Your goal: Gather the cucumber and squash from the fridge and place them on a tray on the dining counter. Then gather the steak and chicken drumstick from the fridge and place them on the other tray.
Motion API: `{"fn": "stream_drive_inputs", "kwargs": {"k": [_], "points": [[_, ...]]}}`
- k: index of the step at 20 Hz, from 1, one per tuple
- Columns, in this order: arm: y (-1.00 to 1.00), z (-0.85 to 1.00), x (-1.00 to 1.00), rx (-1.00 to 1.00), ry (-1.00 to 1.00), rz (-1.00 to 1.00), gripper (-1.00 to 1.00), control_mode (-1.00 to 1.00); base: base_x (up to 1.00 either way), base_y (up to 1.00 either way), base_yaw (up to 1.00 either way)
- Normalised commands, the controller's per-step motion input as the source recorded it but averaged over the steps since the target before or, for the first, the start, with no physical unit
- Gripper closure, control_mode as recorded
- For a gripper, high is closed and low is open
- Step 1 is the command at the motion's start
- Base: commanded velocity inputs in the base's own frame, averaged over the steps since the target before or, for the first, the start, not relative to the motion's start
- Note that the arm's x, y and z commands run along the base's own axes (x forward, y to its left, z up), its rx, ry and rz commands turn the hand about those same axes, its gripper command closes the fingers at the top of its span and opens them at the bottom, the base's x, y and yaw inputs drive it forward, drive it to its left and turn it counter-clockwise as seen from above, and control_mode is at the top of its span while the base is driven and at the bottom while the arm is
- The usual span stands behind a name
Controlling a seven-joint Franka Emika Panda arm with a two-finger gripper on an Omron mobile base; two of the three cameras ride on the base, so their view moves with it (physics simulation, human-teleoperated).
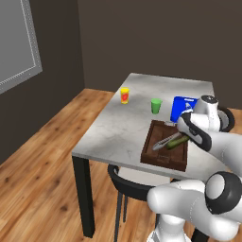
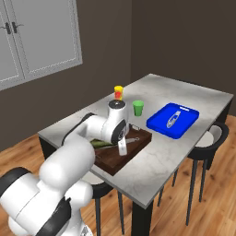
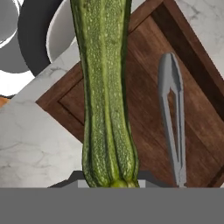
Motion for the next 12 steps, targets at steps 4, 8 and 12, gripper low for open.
{"fn": "stream_drive_inputs", "kwargs": {"k": [4,8,12], "points": [[0.00,-0.16,0.25,0.00,0.00,0.00,1.00,-1.00,0.00,0.00,0.00],[0.00,-0.18,0.33,0.00,0.00,0.00,1.00,-1.00,0.00,0.00,0.00],[0.00,-0.21,0.29,0.00,0.00,0.00,1.00,-1.00,0.00,0.00,0.00]]}}
